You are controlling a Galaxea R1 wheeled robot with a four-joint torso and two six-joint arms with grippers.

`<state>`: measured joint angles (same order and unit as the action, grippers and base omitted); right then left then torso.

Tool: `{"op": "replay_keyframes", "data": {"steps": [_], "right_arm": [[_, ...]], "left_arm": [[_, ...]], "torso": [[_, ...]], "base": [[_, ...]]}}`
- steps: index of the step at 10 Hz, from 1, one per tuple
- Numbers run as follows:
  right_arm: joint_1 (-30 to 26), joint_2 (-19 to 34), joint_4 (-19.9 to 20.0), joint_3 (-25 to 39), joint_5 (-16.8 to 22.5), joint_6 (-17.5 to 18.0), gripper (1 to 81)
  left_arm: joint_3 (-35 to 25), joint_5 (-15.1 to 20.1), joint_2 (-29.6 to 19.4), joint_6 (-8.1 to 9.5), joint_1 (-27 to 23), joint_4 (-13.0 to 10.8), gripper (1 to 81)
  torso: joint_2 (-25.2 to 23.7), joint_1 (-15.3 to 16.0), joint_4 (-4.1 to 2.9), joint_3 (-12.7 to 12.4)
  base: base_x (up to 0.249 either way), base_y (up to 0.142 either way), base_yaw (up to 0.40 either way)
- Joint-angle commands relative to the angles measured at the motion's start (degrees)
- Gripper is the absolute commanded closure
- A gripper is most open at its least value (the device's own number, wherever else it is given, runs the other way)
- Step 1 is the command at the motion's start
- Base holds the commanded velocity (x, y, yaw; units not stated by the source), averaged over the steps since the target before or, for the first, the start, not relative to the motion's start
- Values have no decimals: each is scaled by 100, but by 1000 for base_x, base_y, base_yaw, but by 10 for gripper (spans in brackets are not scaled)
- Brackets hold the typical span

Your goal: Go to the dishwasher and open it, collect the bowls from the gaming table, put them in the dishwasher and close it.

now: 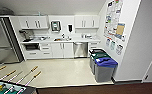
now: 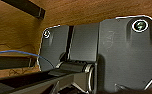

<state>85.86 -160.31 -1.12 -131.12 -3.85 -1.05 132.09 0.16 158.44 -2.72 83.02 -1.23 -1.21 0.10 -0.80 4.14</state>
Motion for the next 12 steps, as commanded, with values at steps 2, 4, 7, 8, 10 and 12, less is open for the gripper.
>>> {"op": "replay_keyframes", "data": {"steps": [2,4,7,8,10,12], "right_arm": [[-275,84,7,202,297,-27,10],[-284,101,7,237,289,-27,10],[-275,119,7,229,297,-27,10],[-275,119,7,220,297,-18,10],[-284,119,7,220,297,-18,10],[-275,119,7,211,297,-27,10]], "left_arm": [[-51,301,-93,26,-299,62,10],[-51,301,-93,26,-299,62,10],[-51,301,-110,26,-299,62,10],[-51,301,-102,26,-299,62,10],[-51,301,-110,35,-299,70,10],[-51,301,-102,35,-299,70,10]], "torso": [[0,2,0,0],[0,0,0,0],[0,0,0,0],[0,2,0,0],[0,-2,0,0],[0,0,0,0]], "base": [[157,0,0],[157,0,0],[157,0,0],[157,0,0],[157,0,0],[157,0,0]]}}
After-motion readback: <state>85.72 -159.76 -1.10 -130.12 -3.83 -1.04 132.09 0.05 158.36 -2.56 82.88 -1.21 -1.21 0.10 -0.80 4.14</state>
